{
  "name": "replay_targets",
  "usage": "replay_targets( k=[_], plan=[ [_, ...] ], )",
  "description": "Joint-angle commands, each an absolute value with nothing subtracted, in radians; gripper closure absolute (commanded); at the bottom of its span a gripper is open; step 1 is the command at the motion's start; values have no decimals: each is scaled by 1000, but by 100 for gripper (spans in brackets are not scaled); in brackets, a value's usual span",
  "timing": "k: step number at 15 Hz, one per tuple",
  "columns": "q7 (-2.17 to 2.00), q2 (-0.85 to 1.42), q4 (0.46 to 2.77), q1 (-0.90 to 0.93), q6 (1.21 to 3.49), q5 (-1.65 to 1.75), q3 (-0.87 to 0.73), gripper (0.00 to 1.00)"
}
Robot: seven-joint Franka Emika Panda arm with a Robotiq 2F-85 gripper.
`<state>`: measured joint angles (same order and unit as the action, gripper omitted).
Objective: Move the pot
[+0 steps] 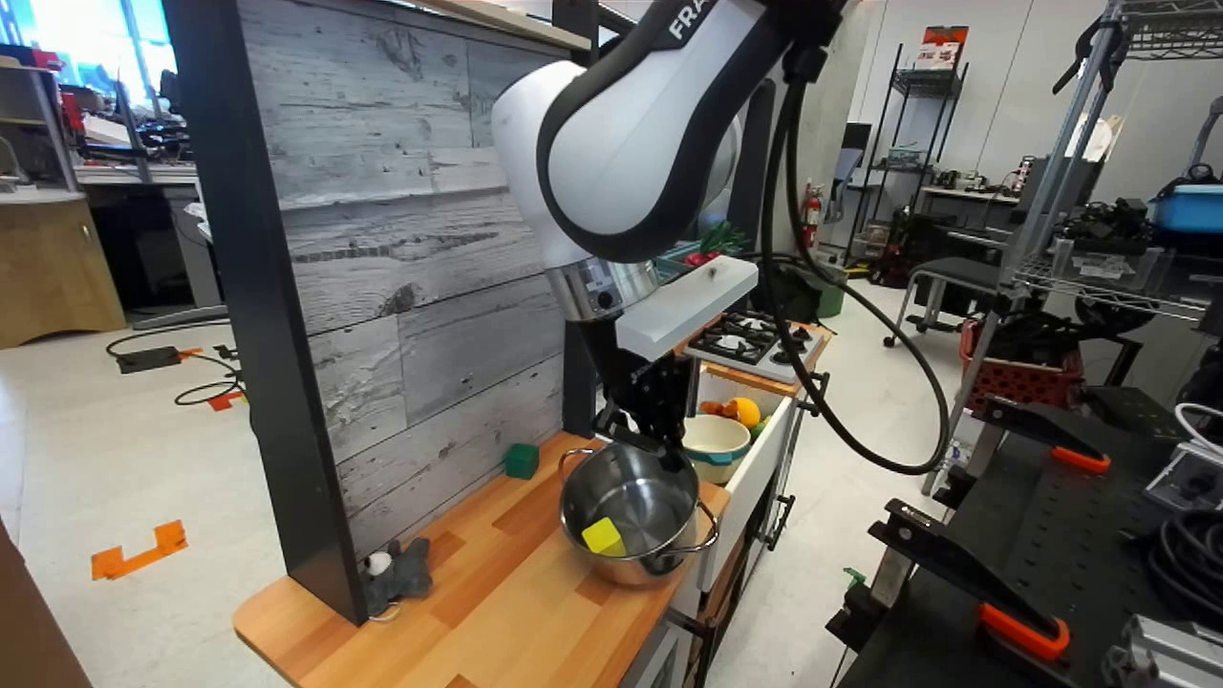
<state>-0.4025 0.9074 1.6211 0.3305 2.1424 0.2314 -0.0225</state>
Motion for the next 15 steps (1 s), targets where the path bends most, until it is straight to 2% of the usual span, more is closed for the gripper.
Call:
replay_targets(
  k=[1, 10, 11, 12, 15],
  plan=[
    [-451, 911, 1606, 356, 2155, 224, -32, 98],
    [-596, 1059, 1431, 385, 2092, 224, -85, 98],
    [-609, 1072, 1410, 387, 2079, 228, -90, 68],
    [-626, 1086, 1388, 388, 2064, 230, -95, 67],
    [-679, 1149, 1329, 399, 2036, 243, -124, 47]
  ],
)
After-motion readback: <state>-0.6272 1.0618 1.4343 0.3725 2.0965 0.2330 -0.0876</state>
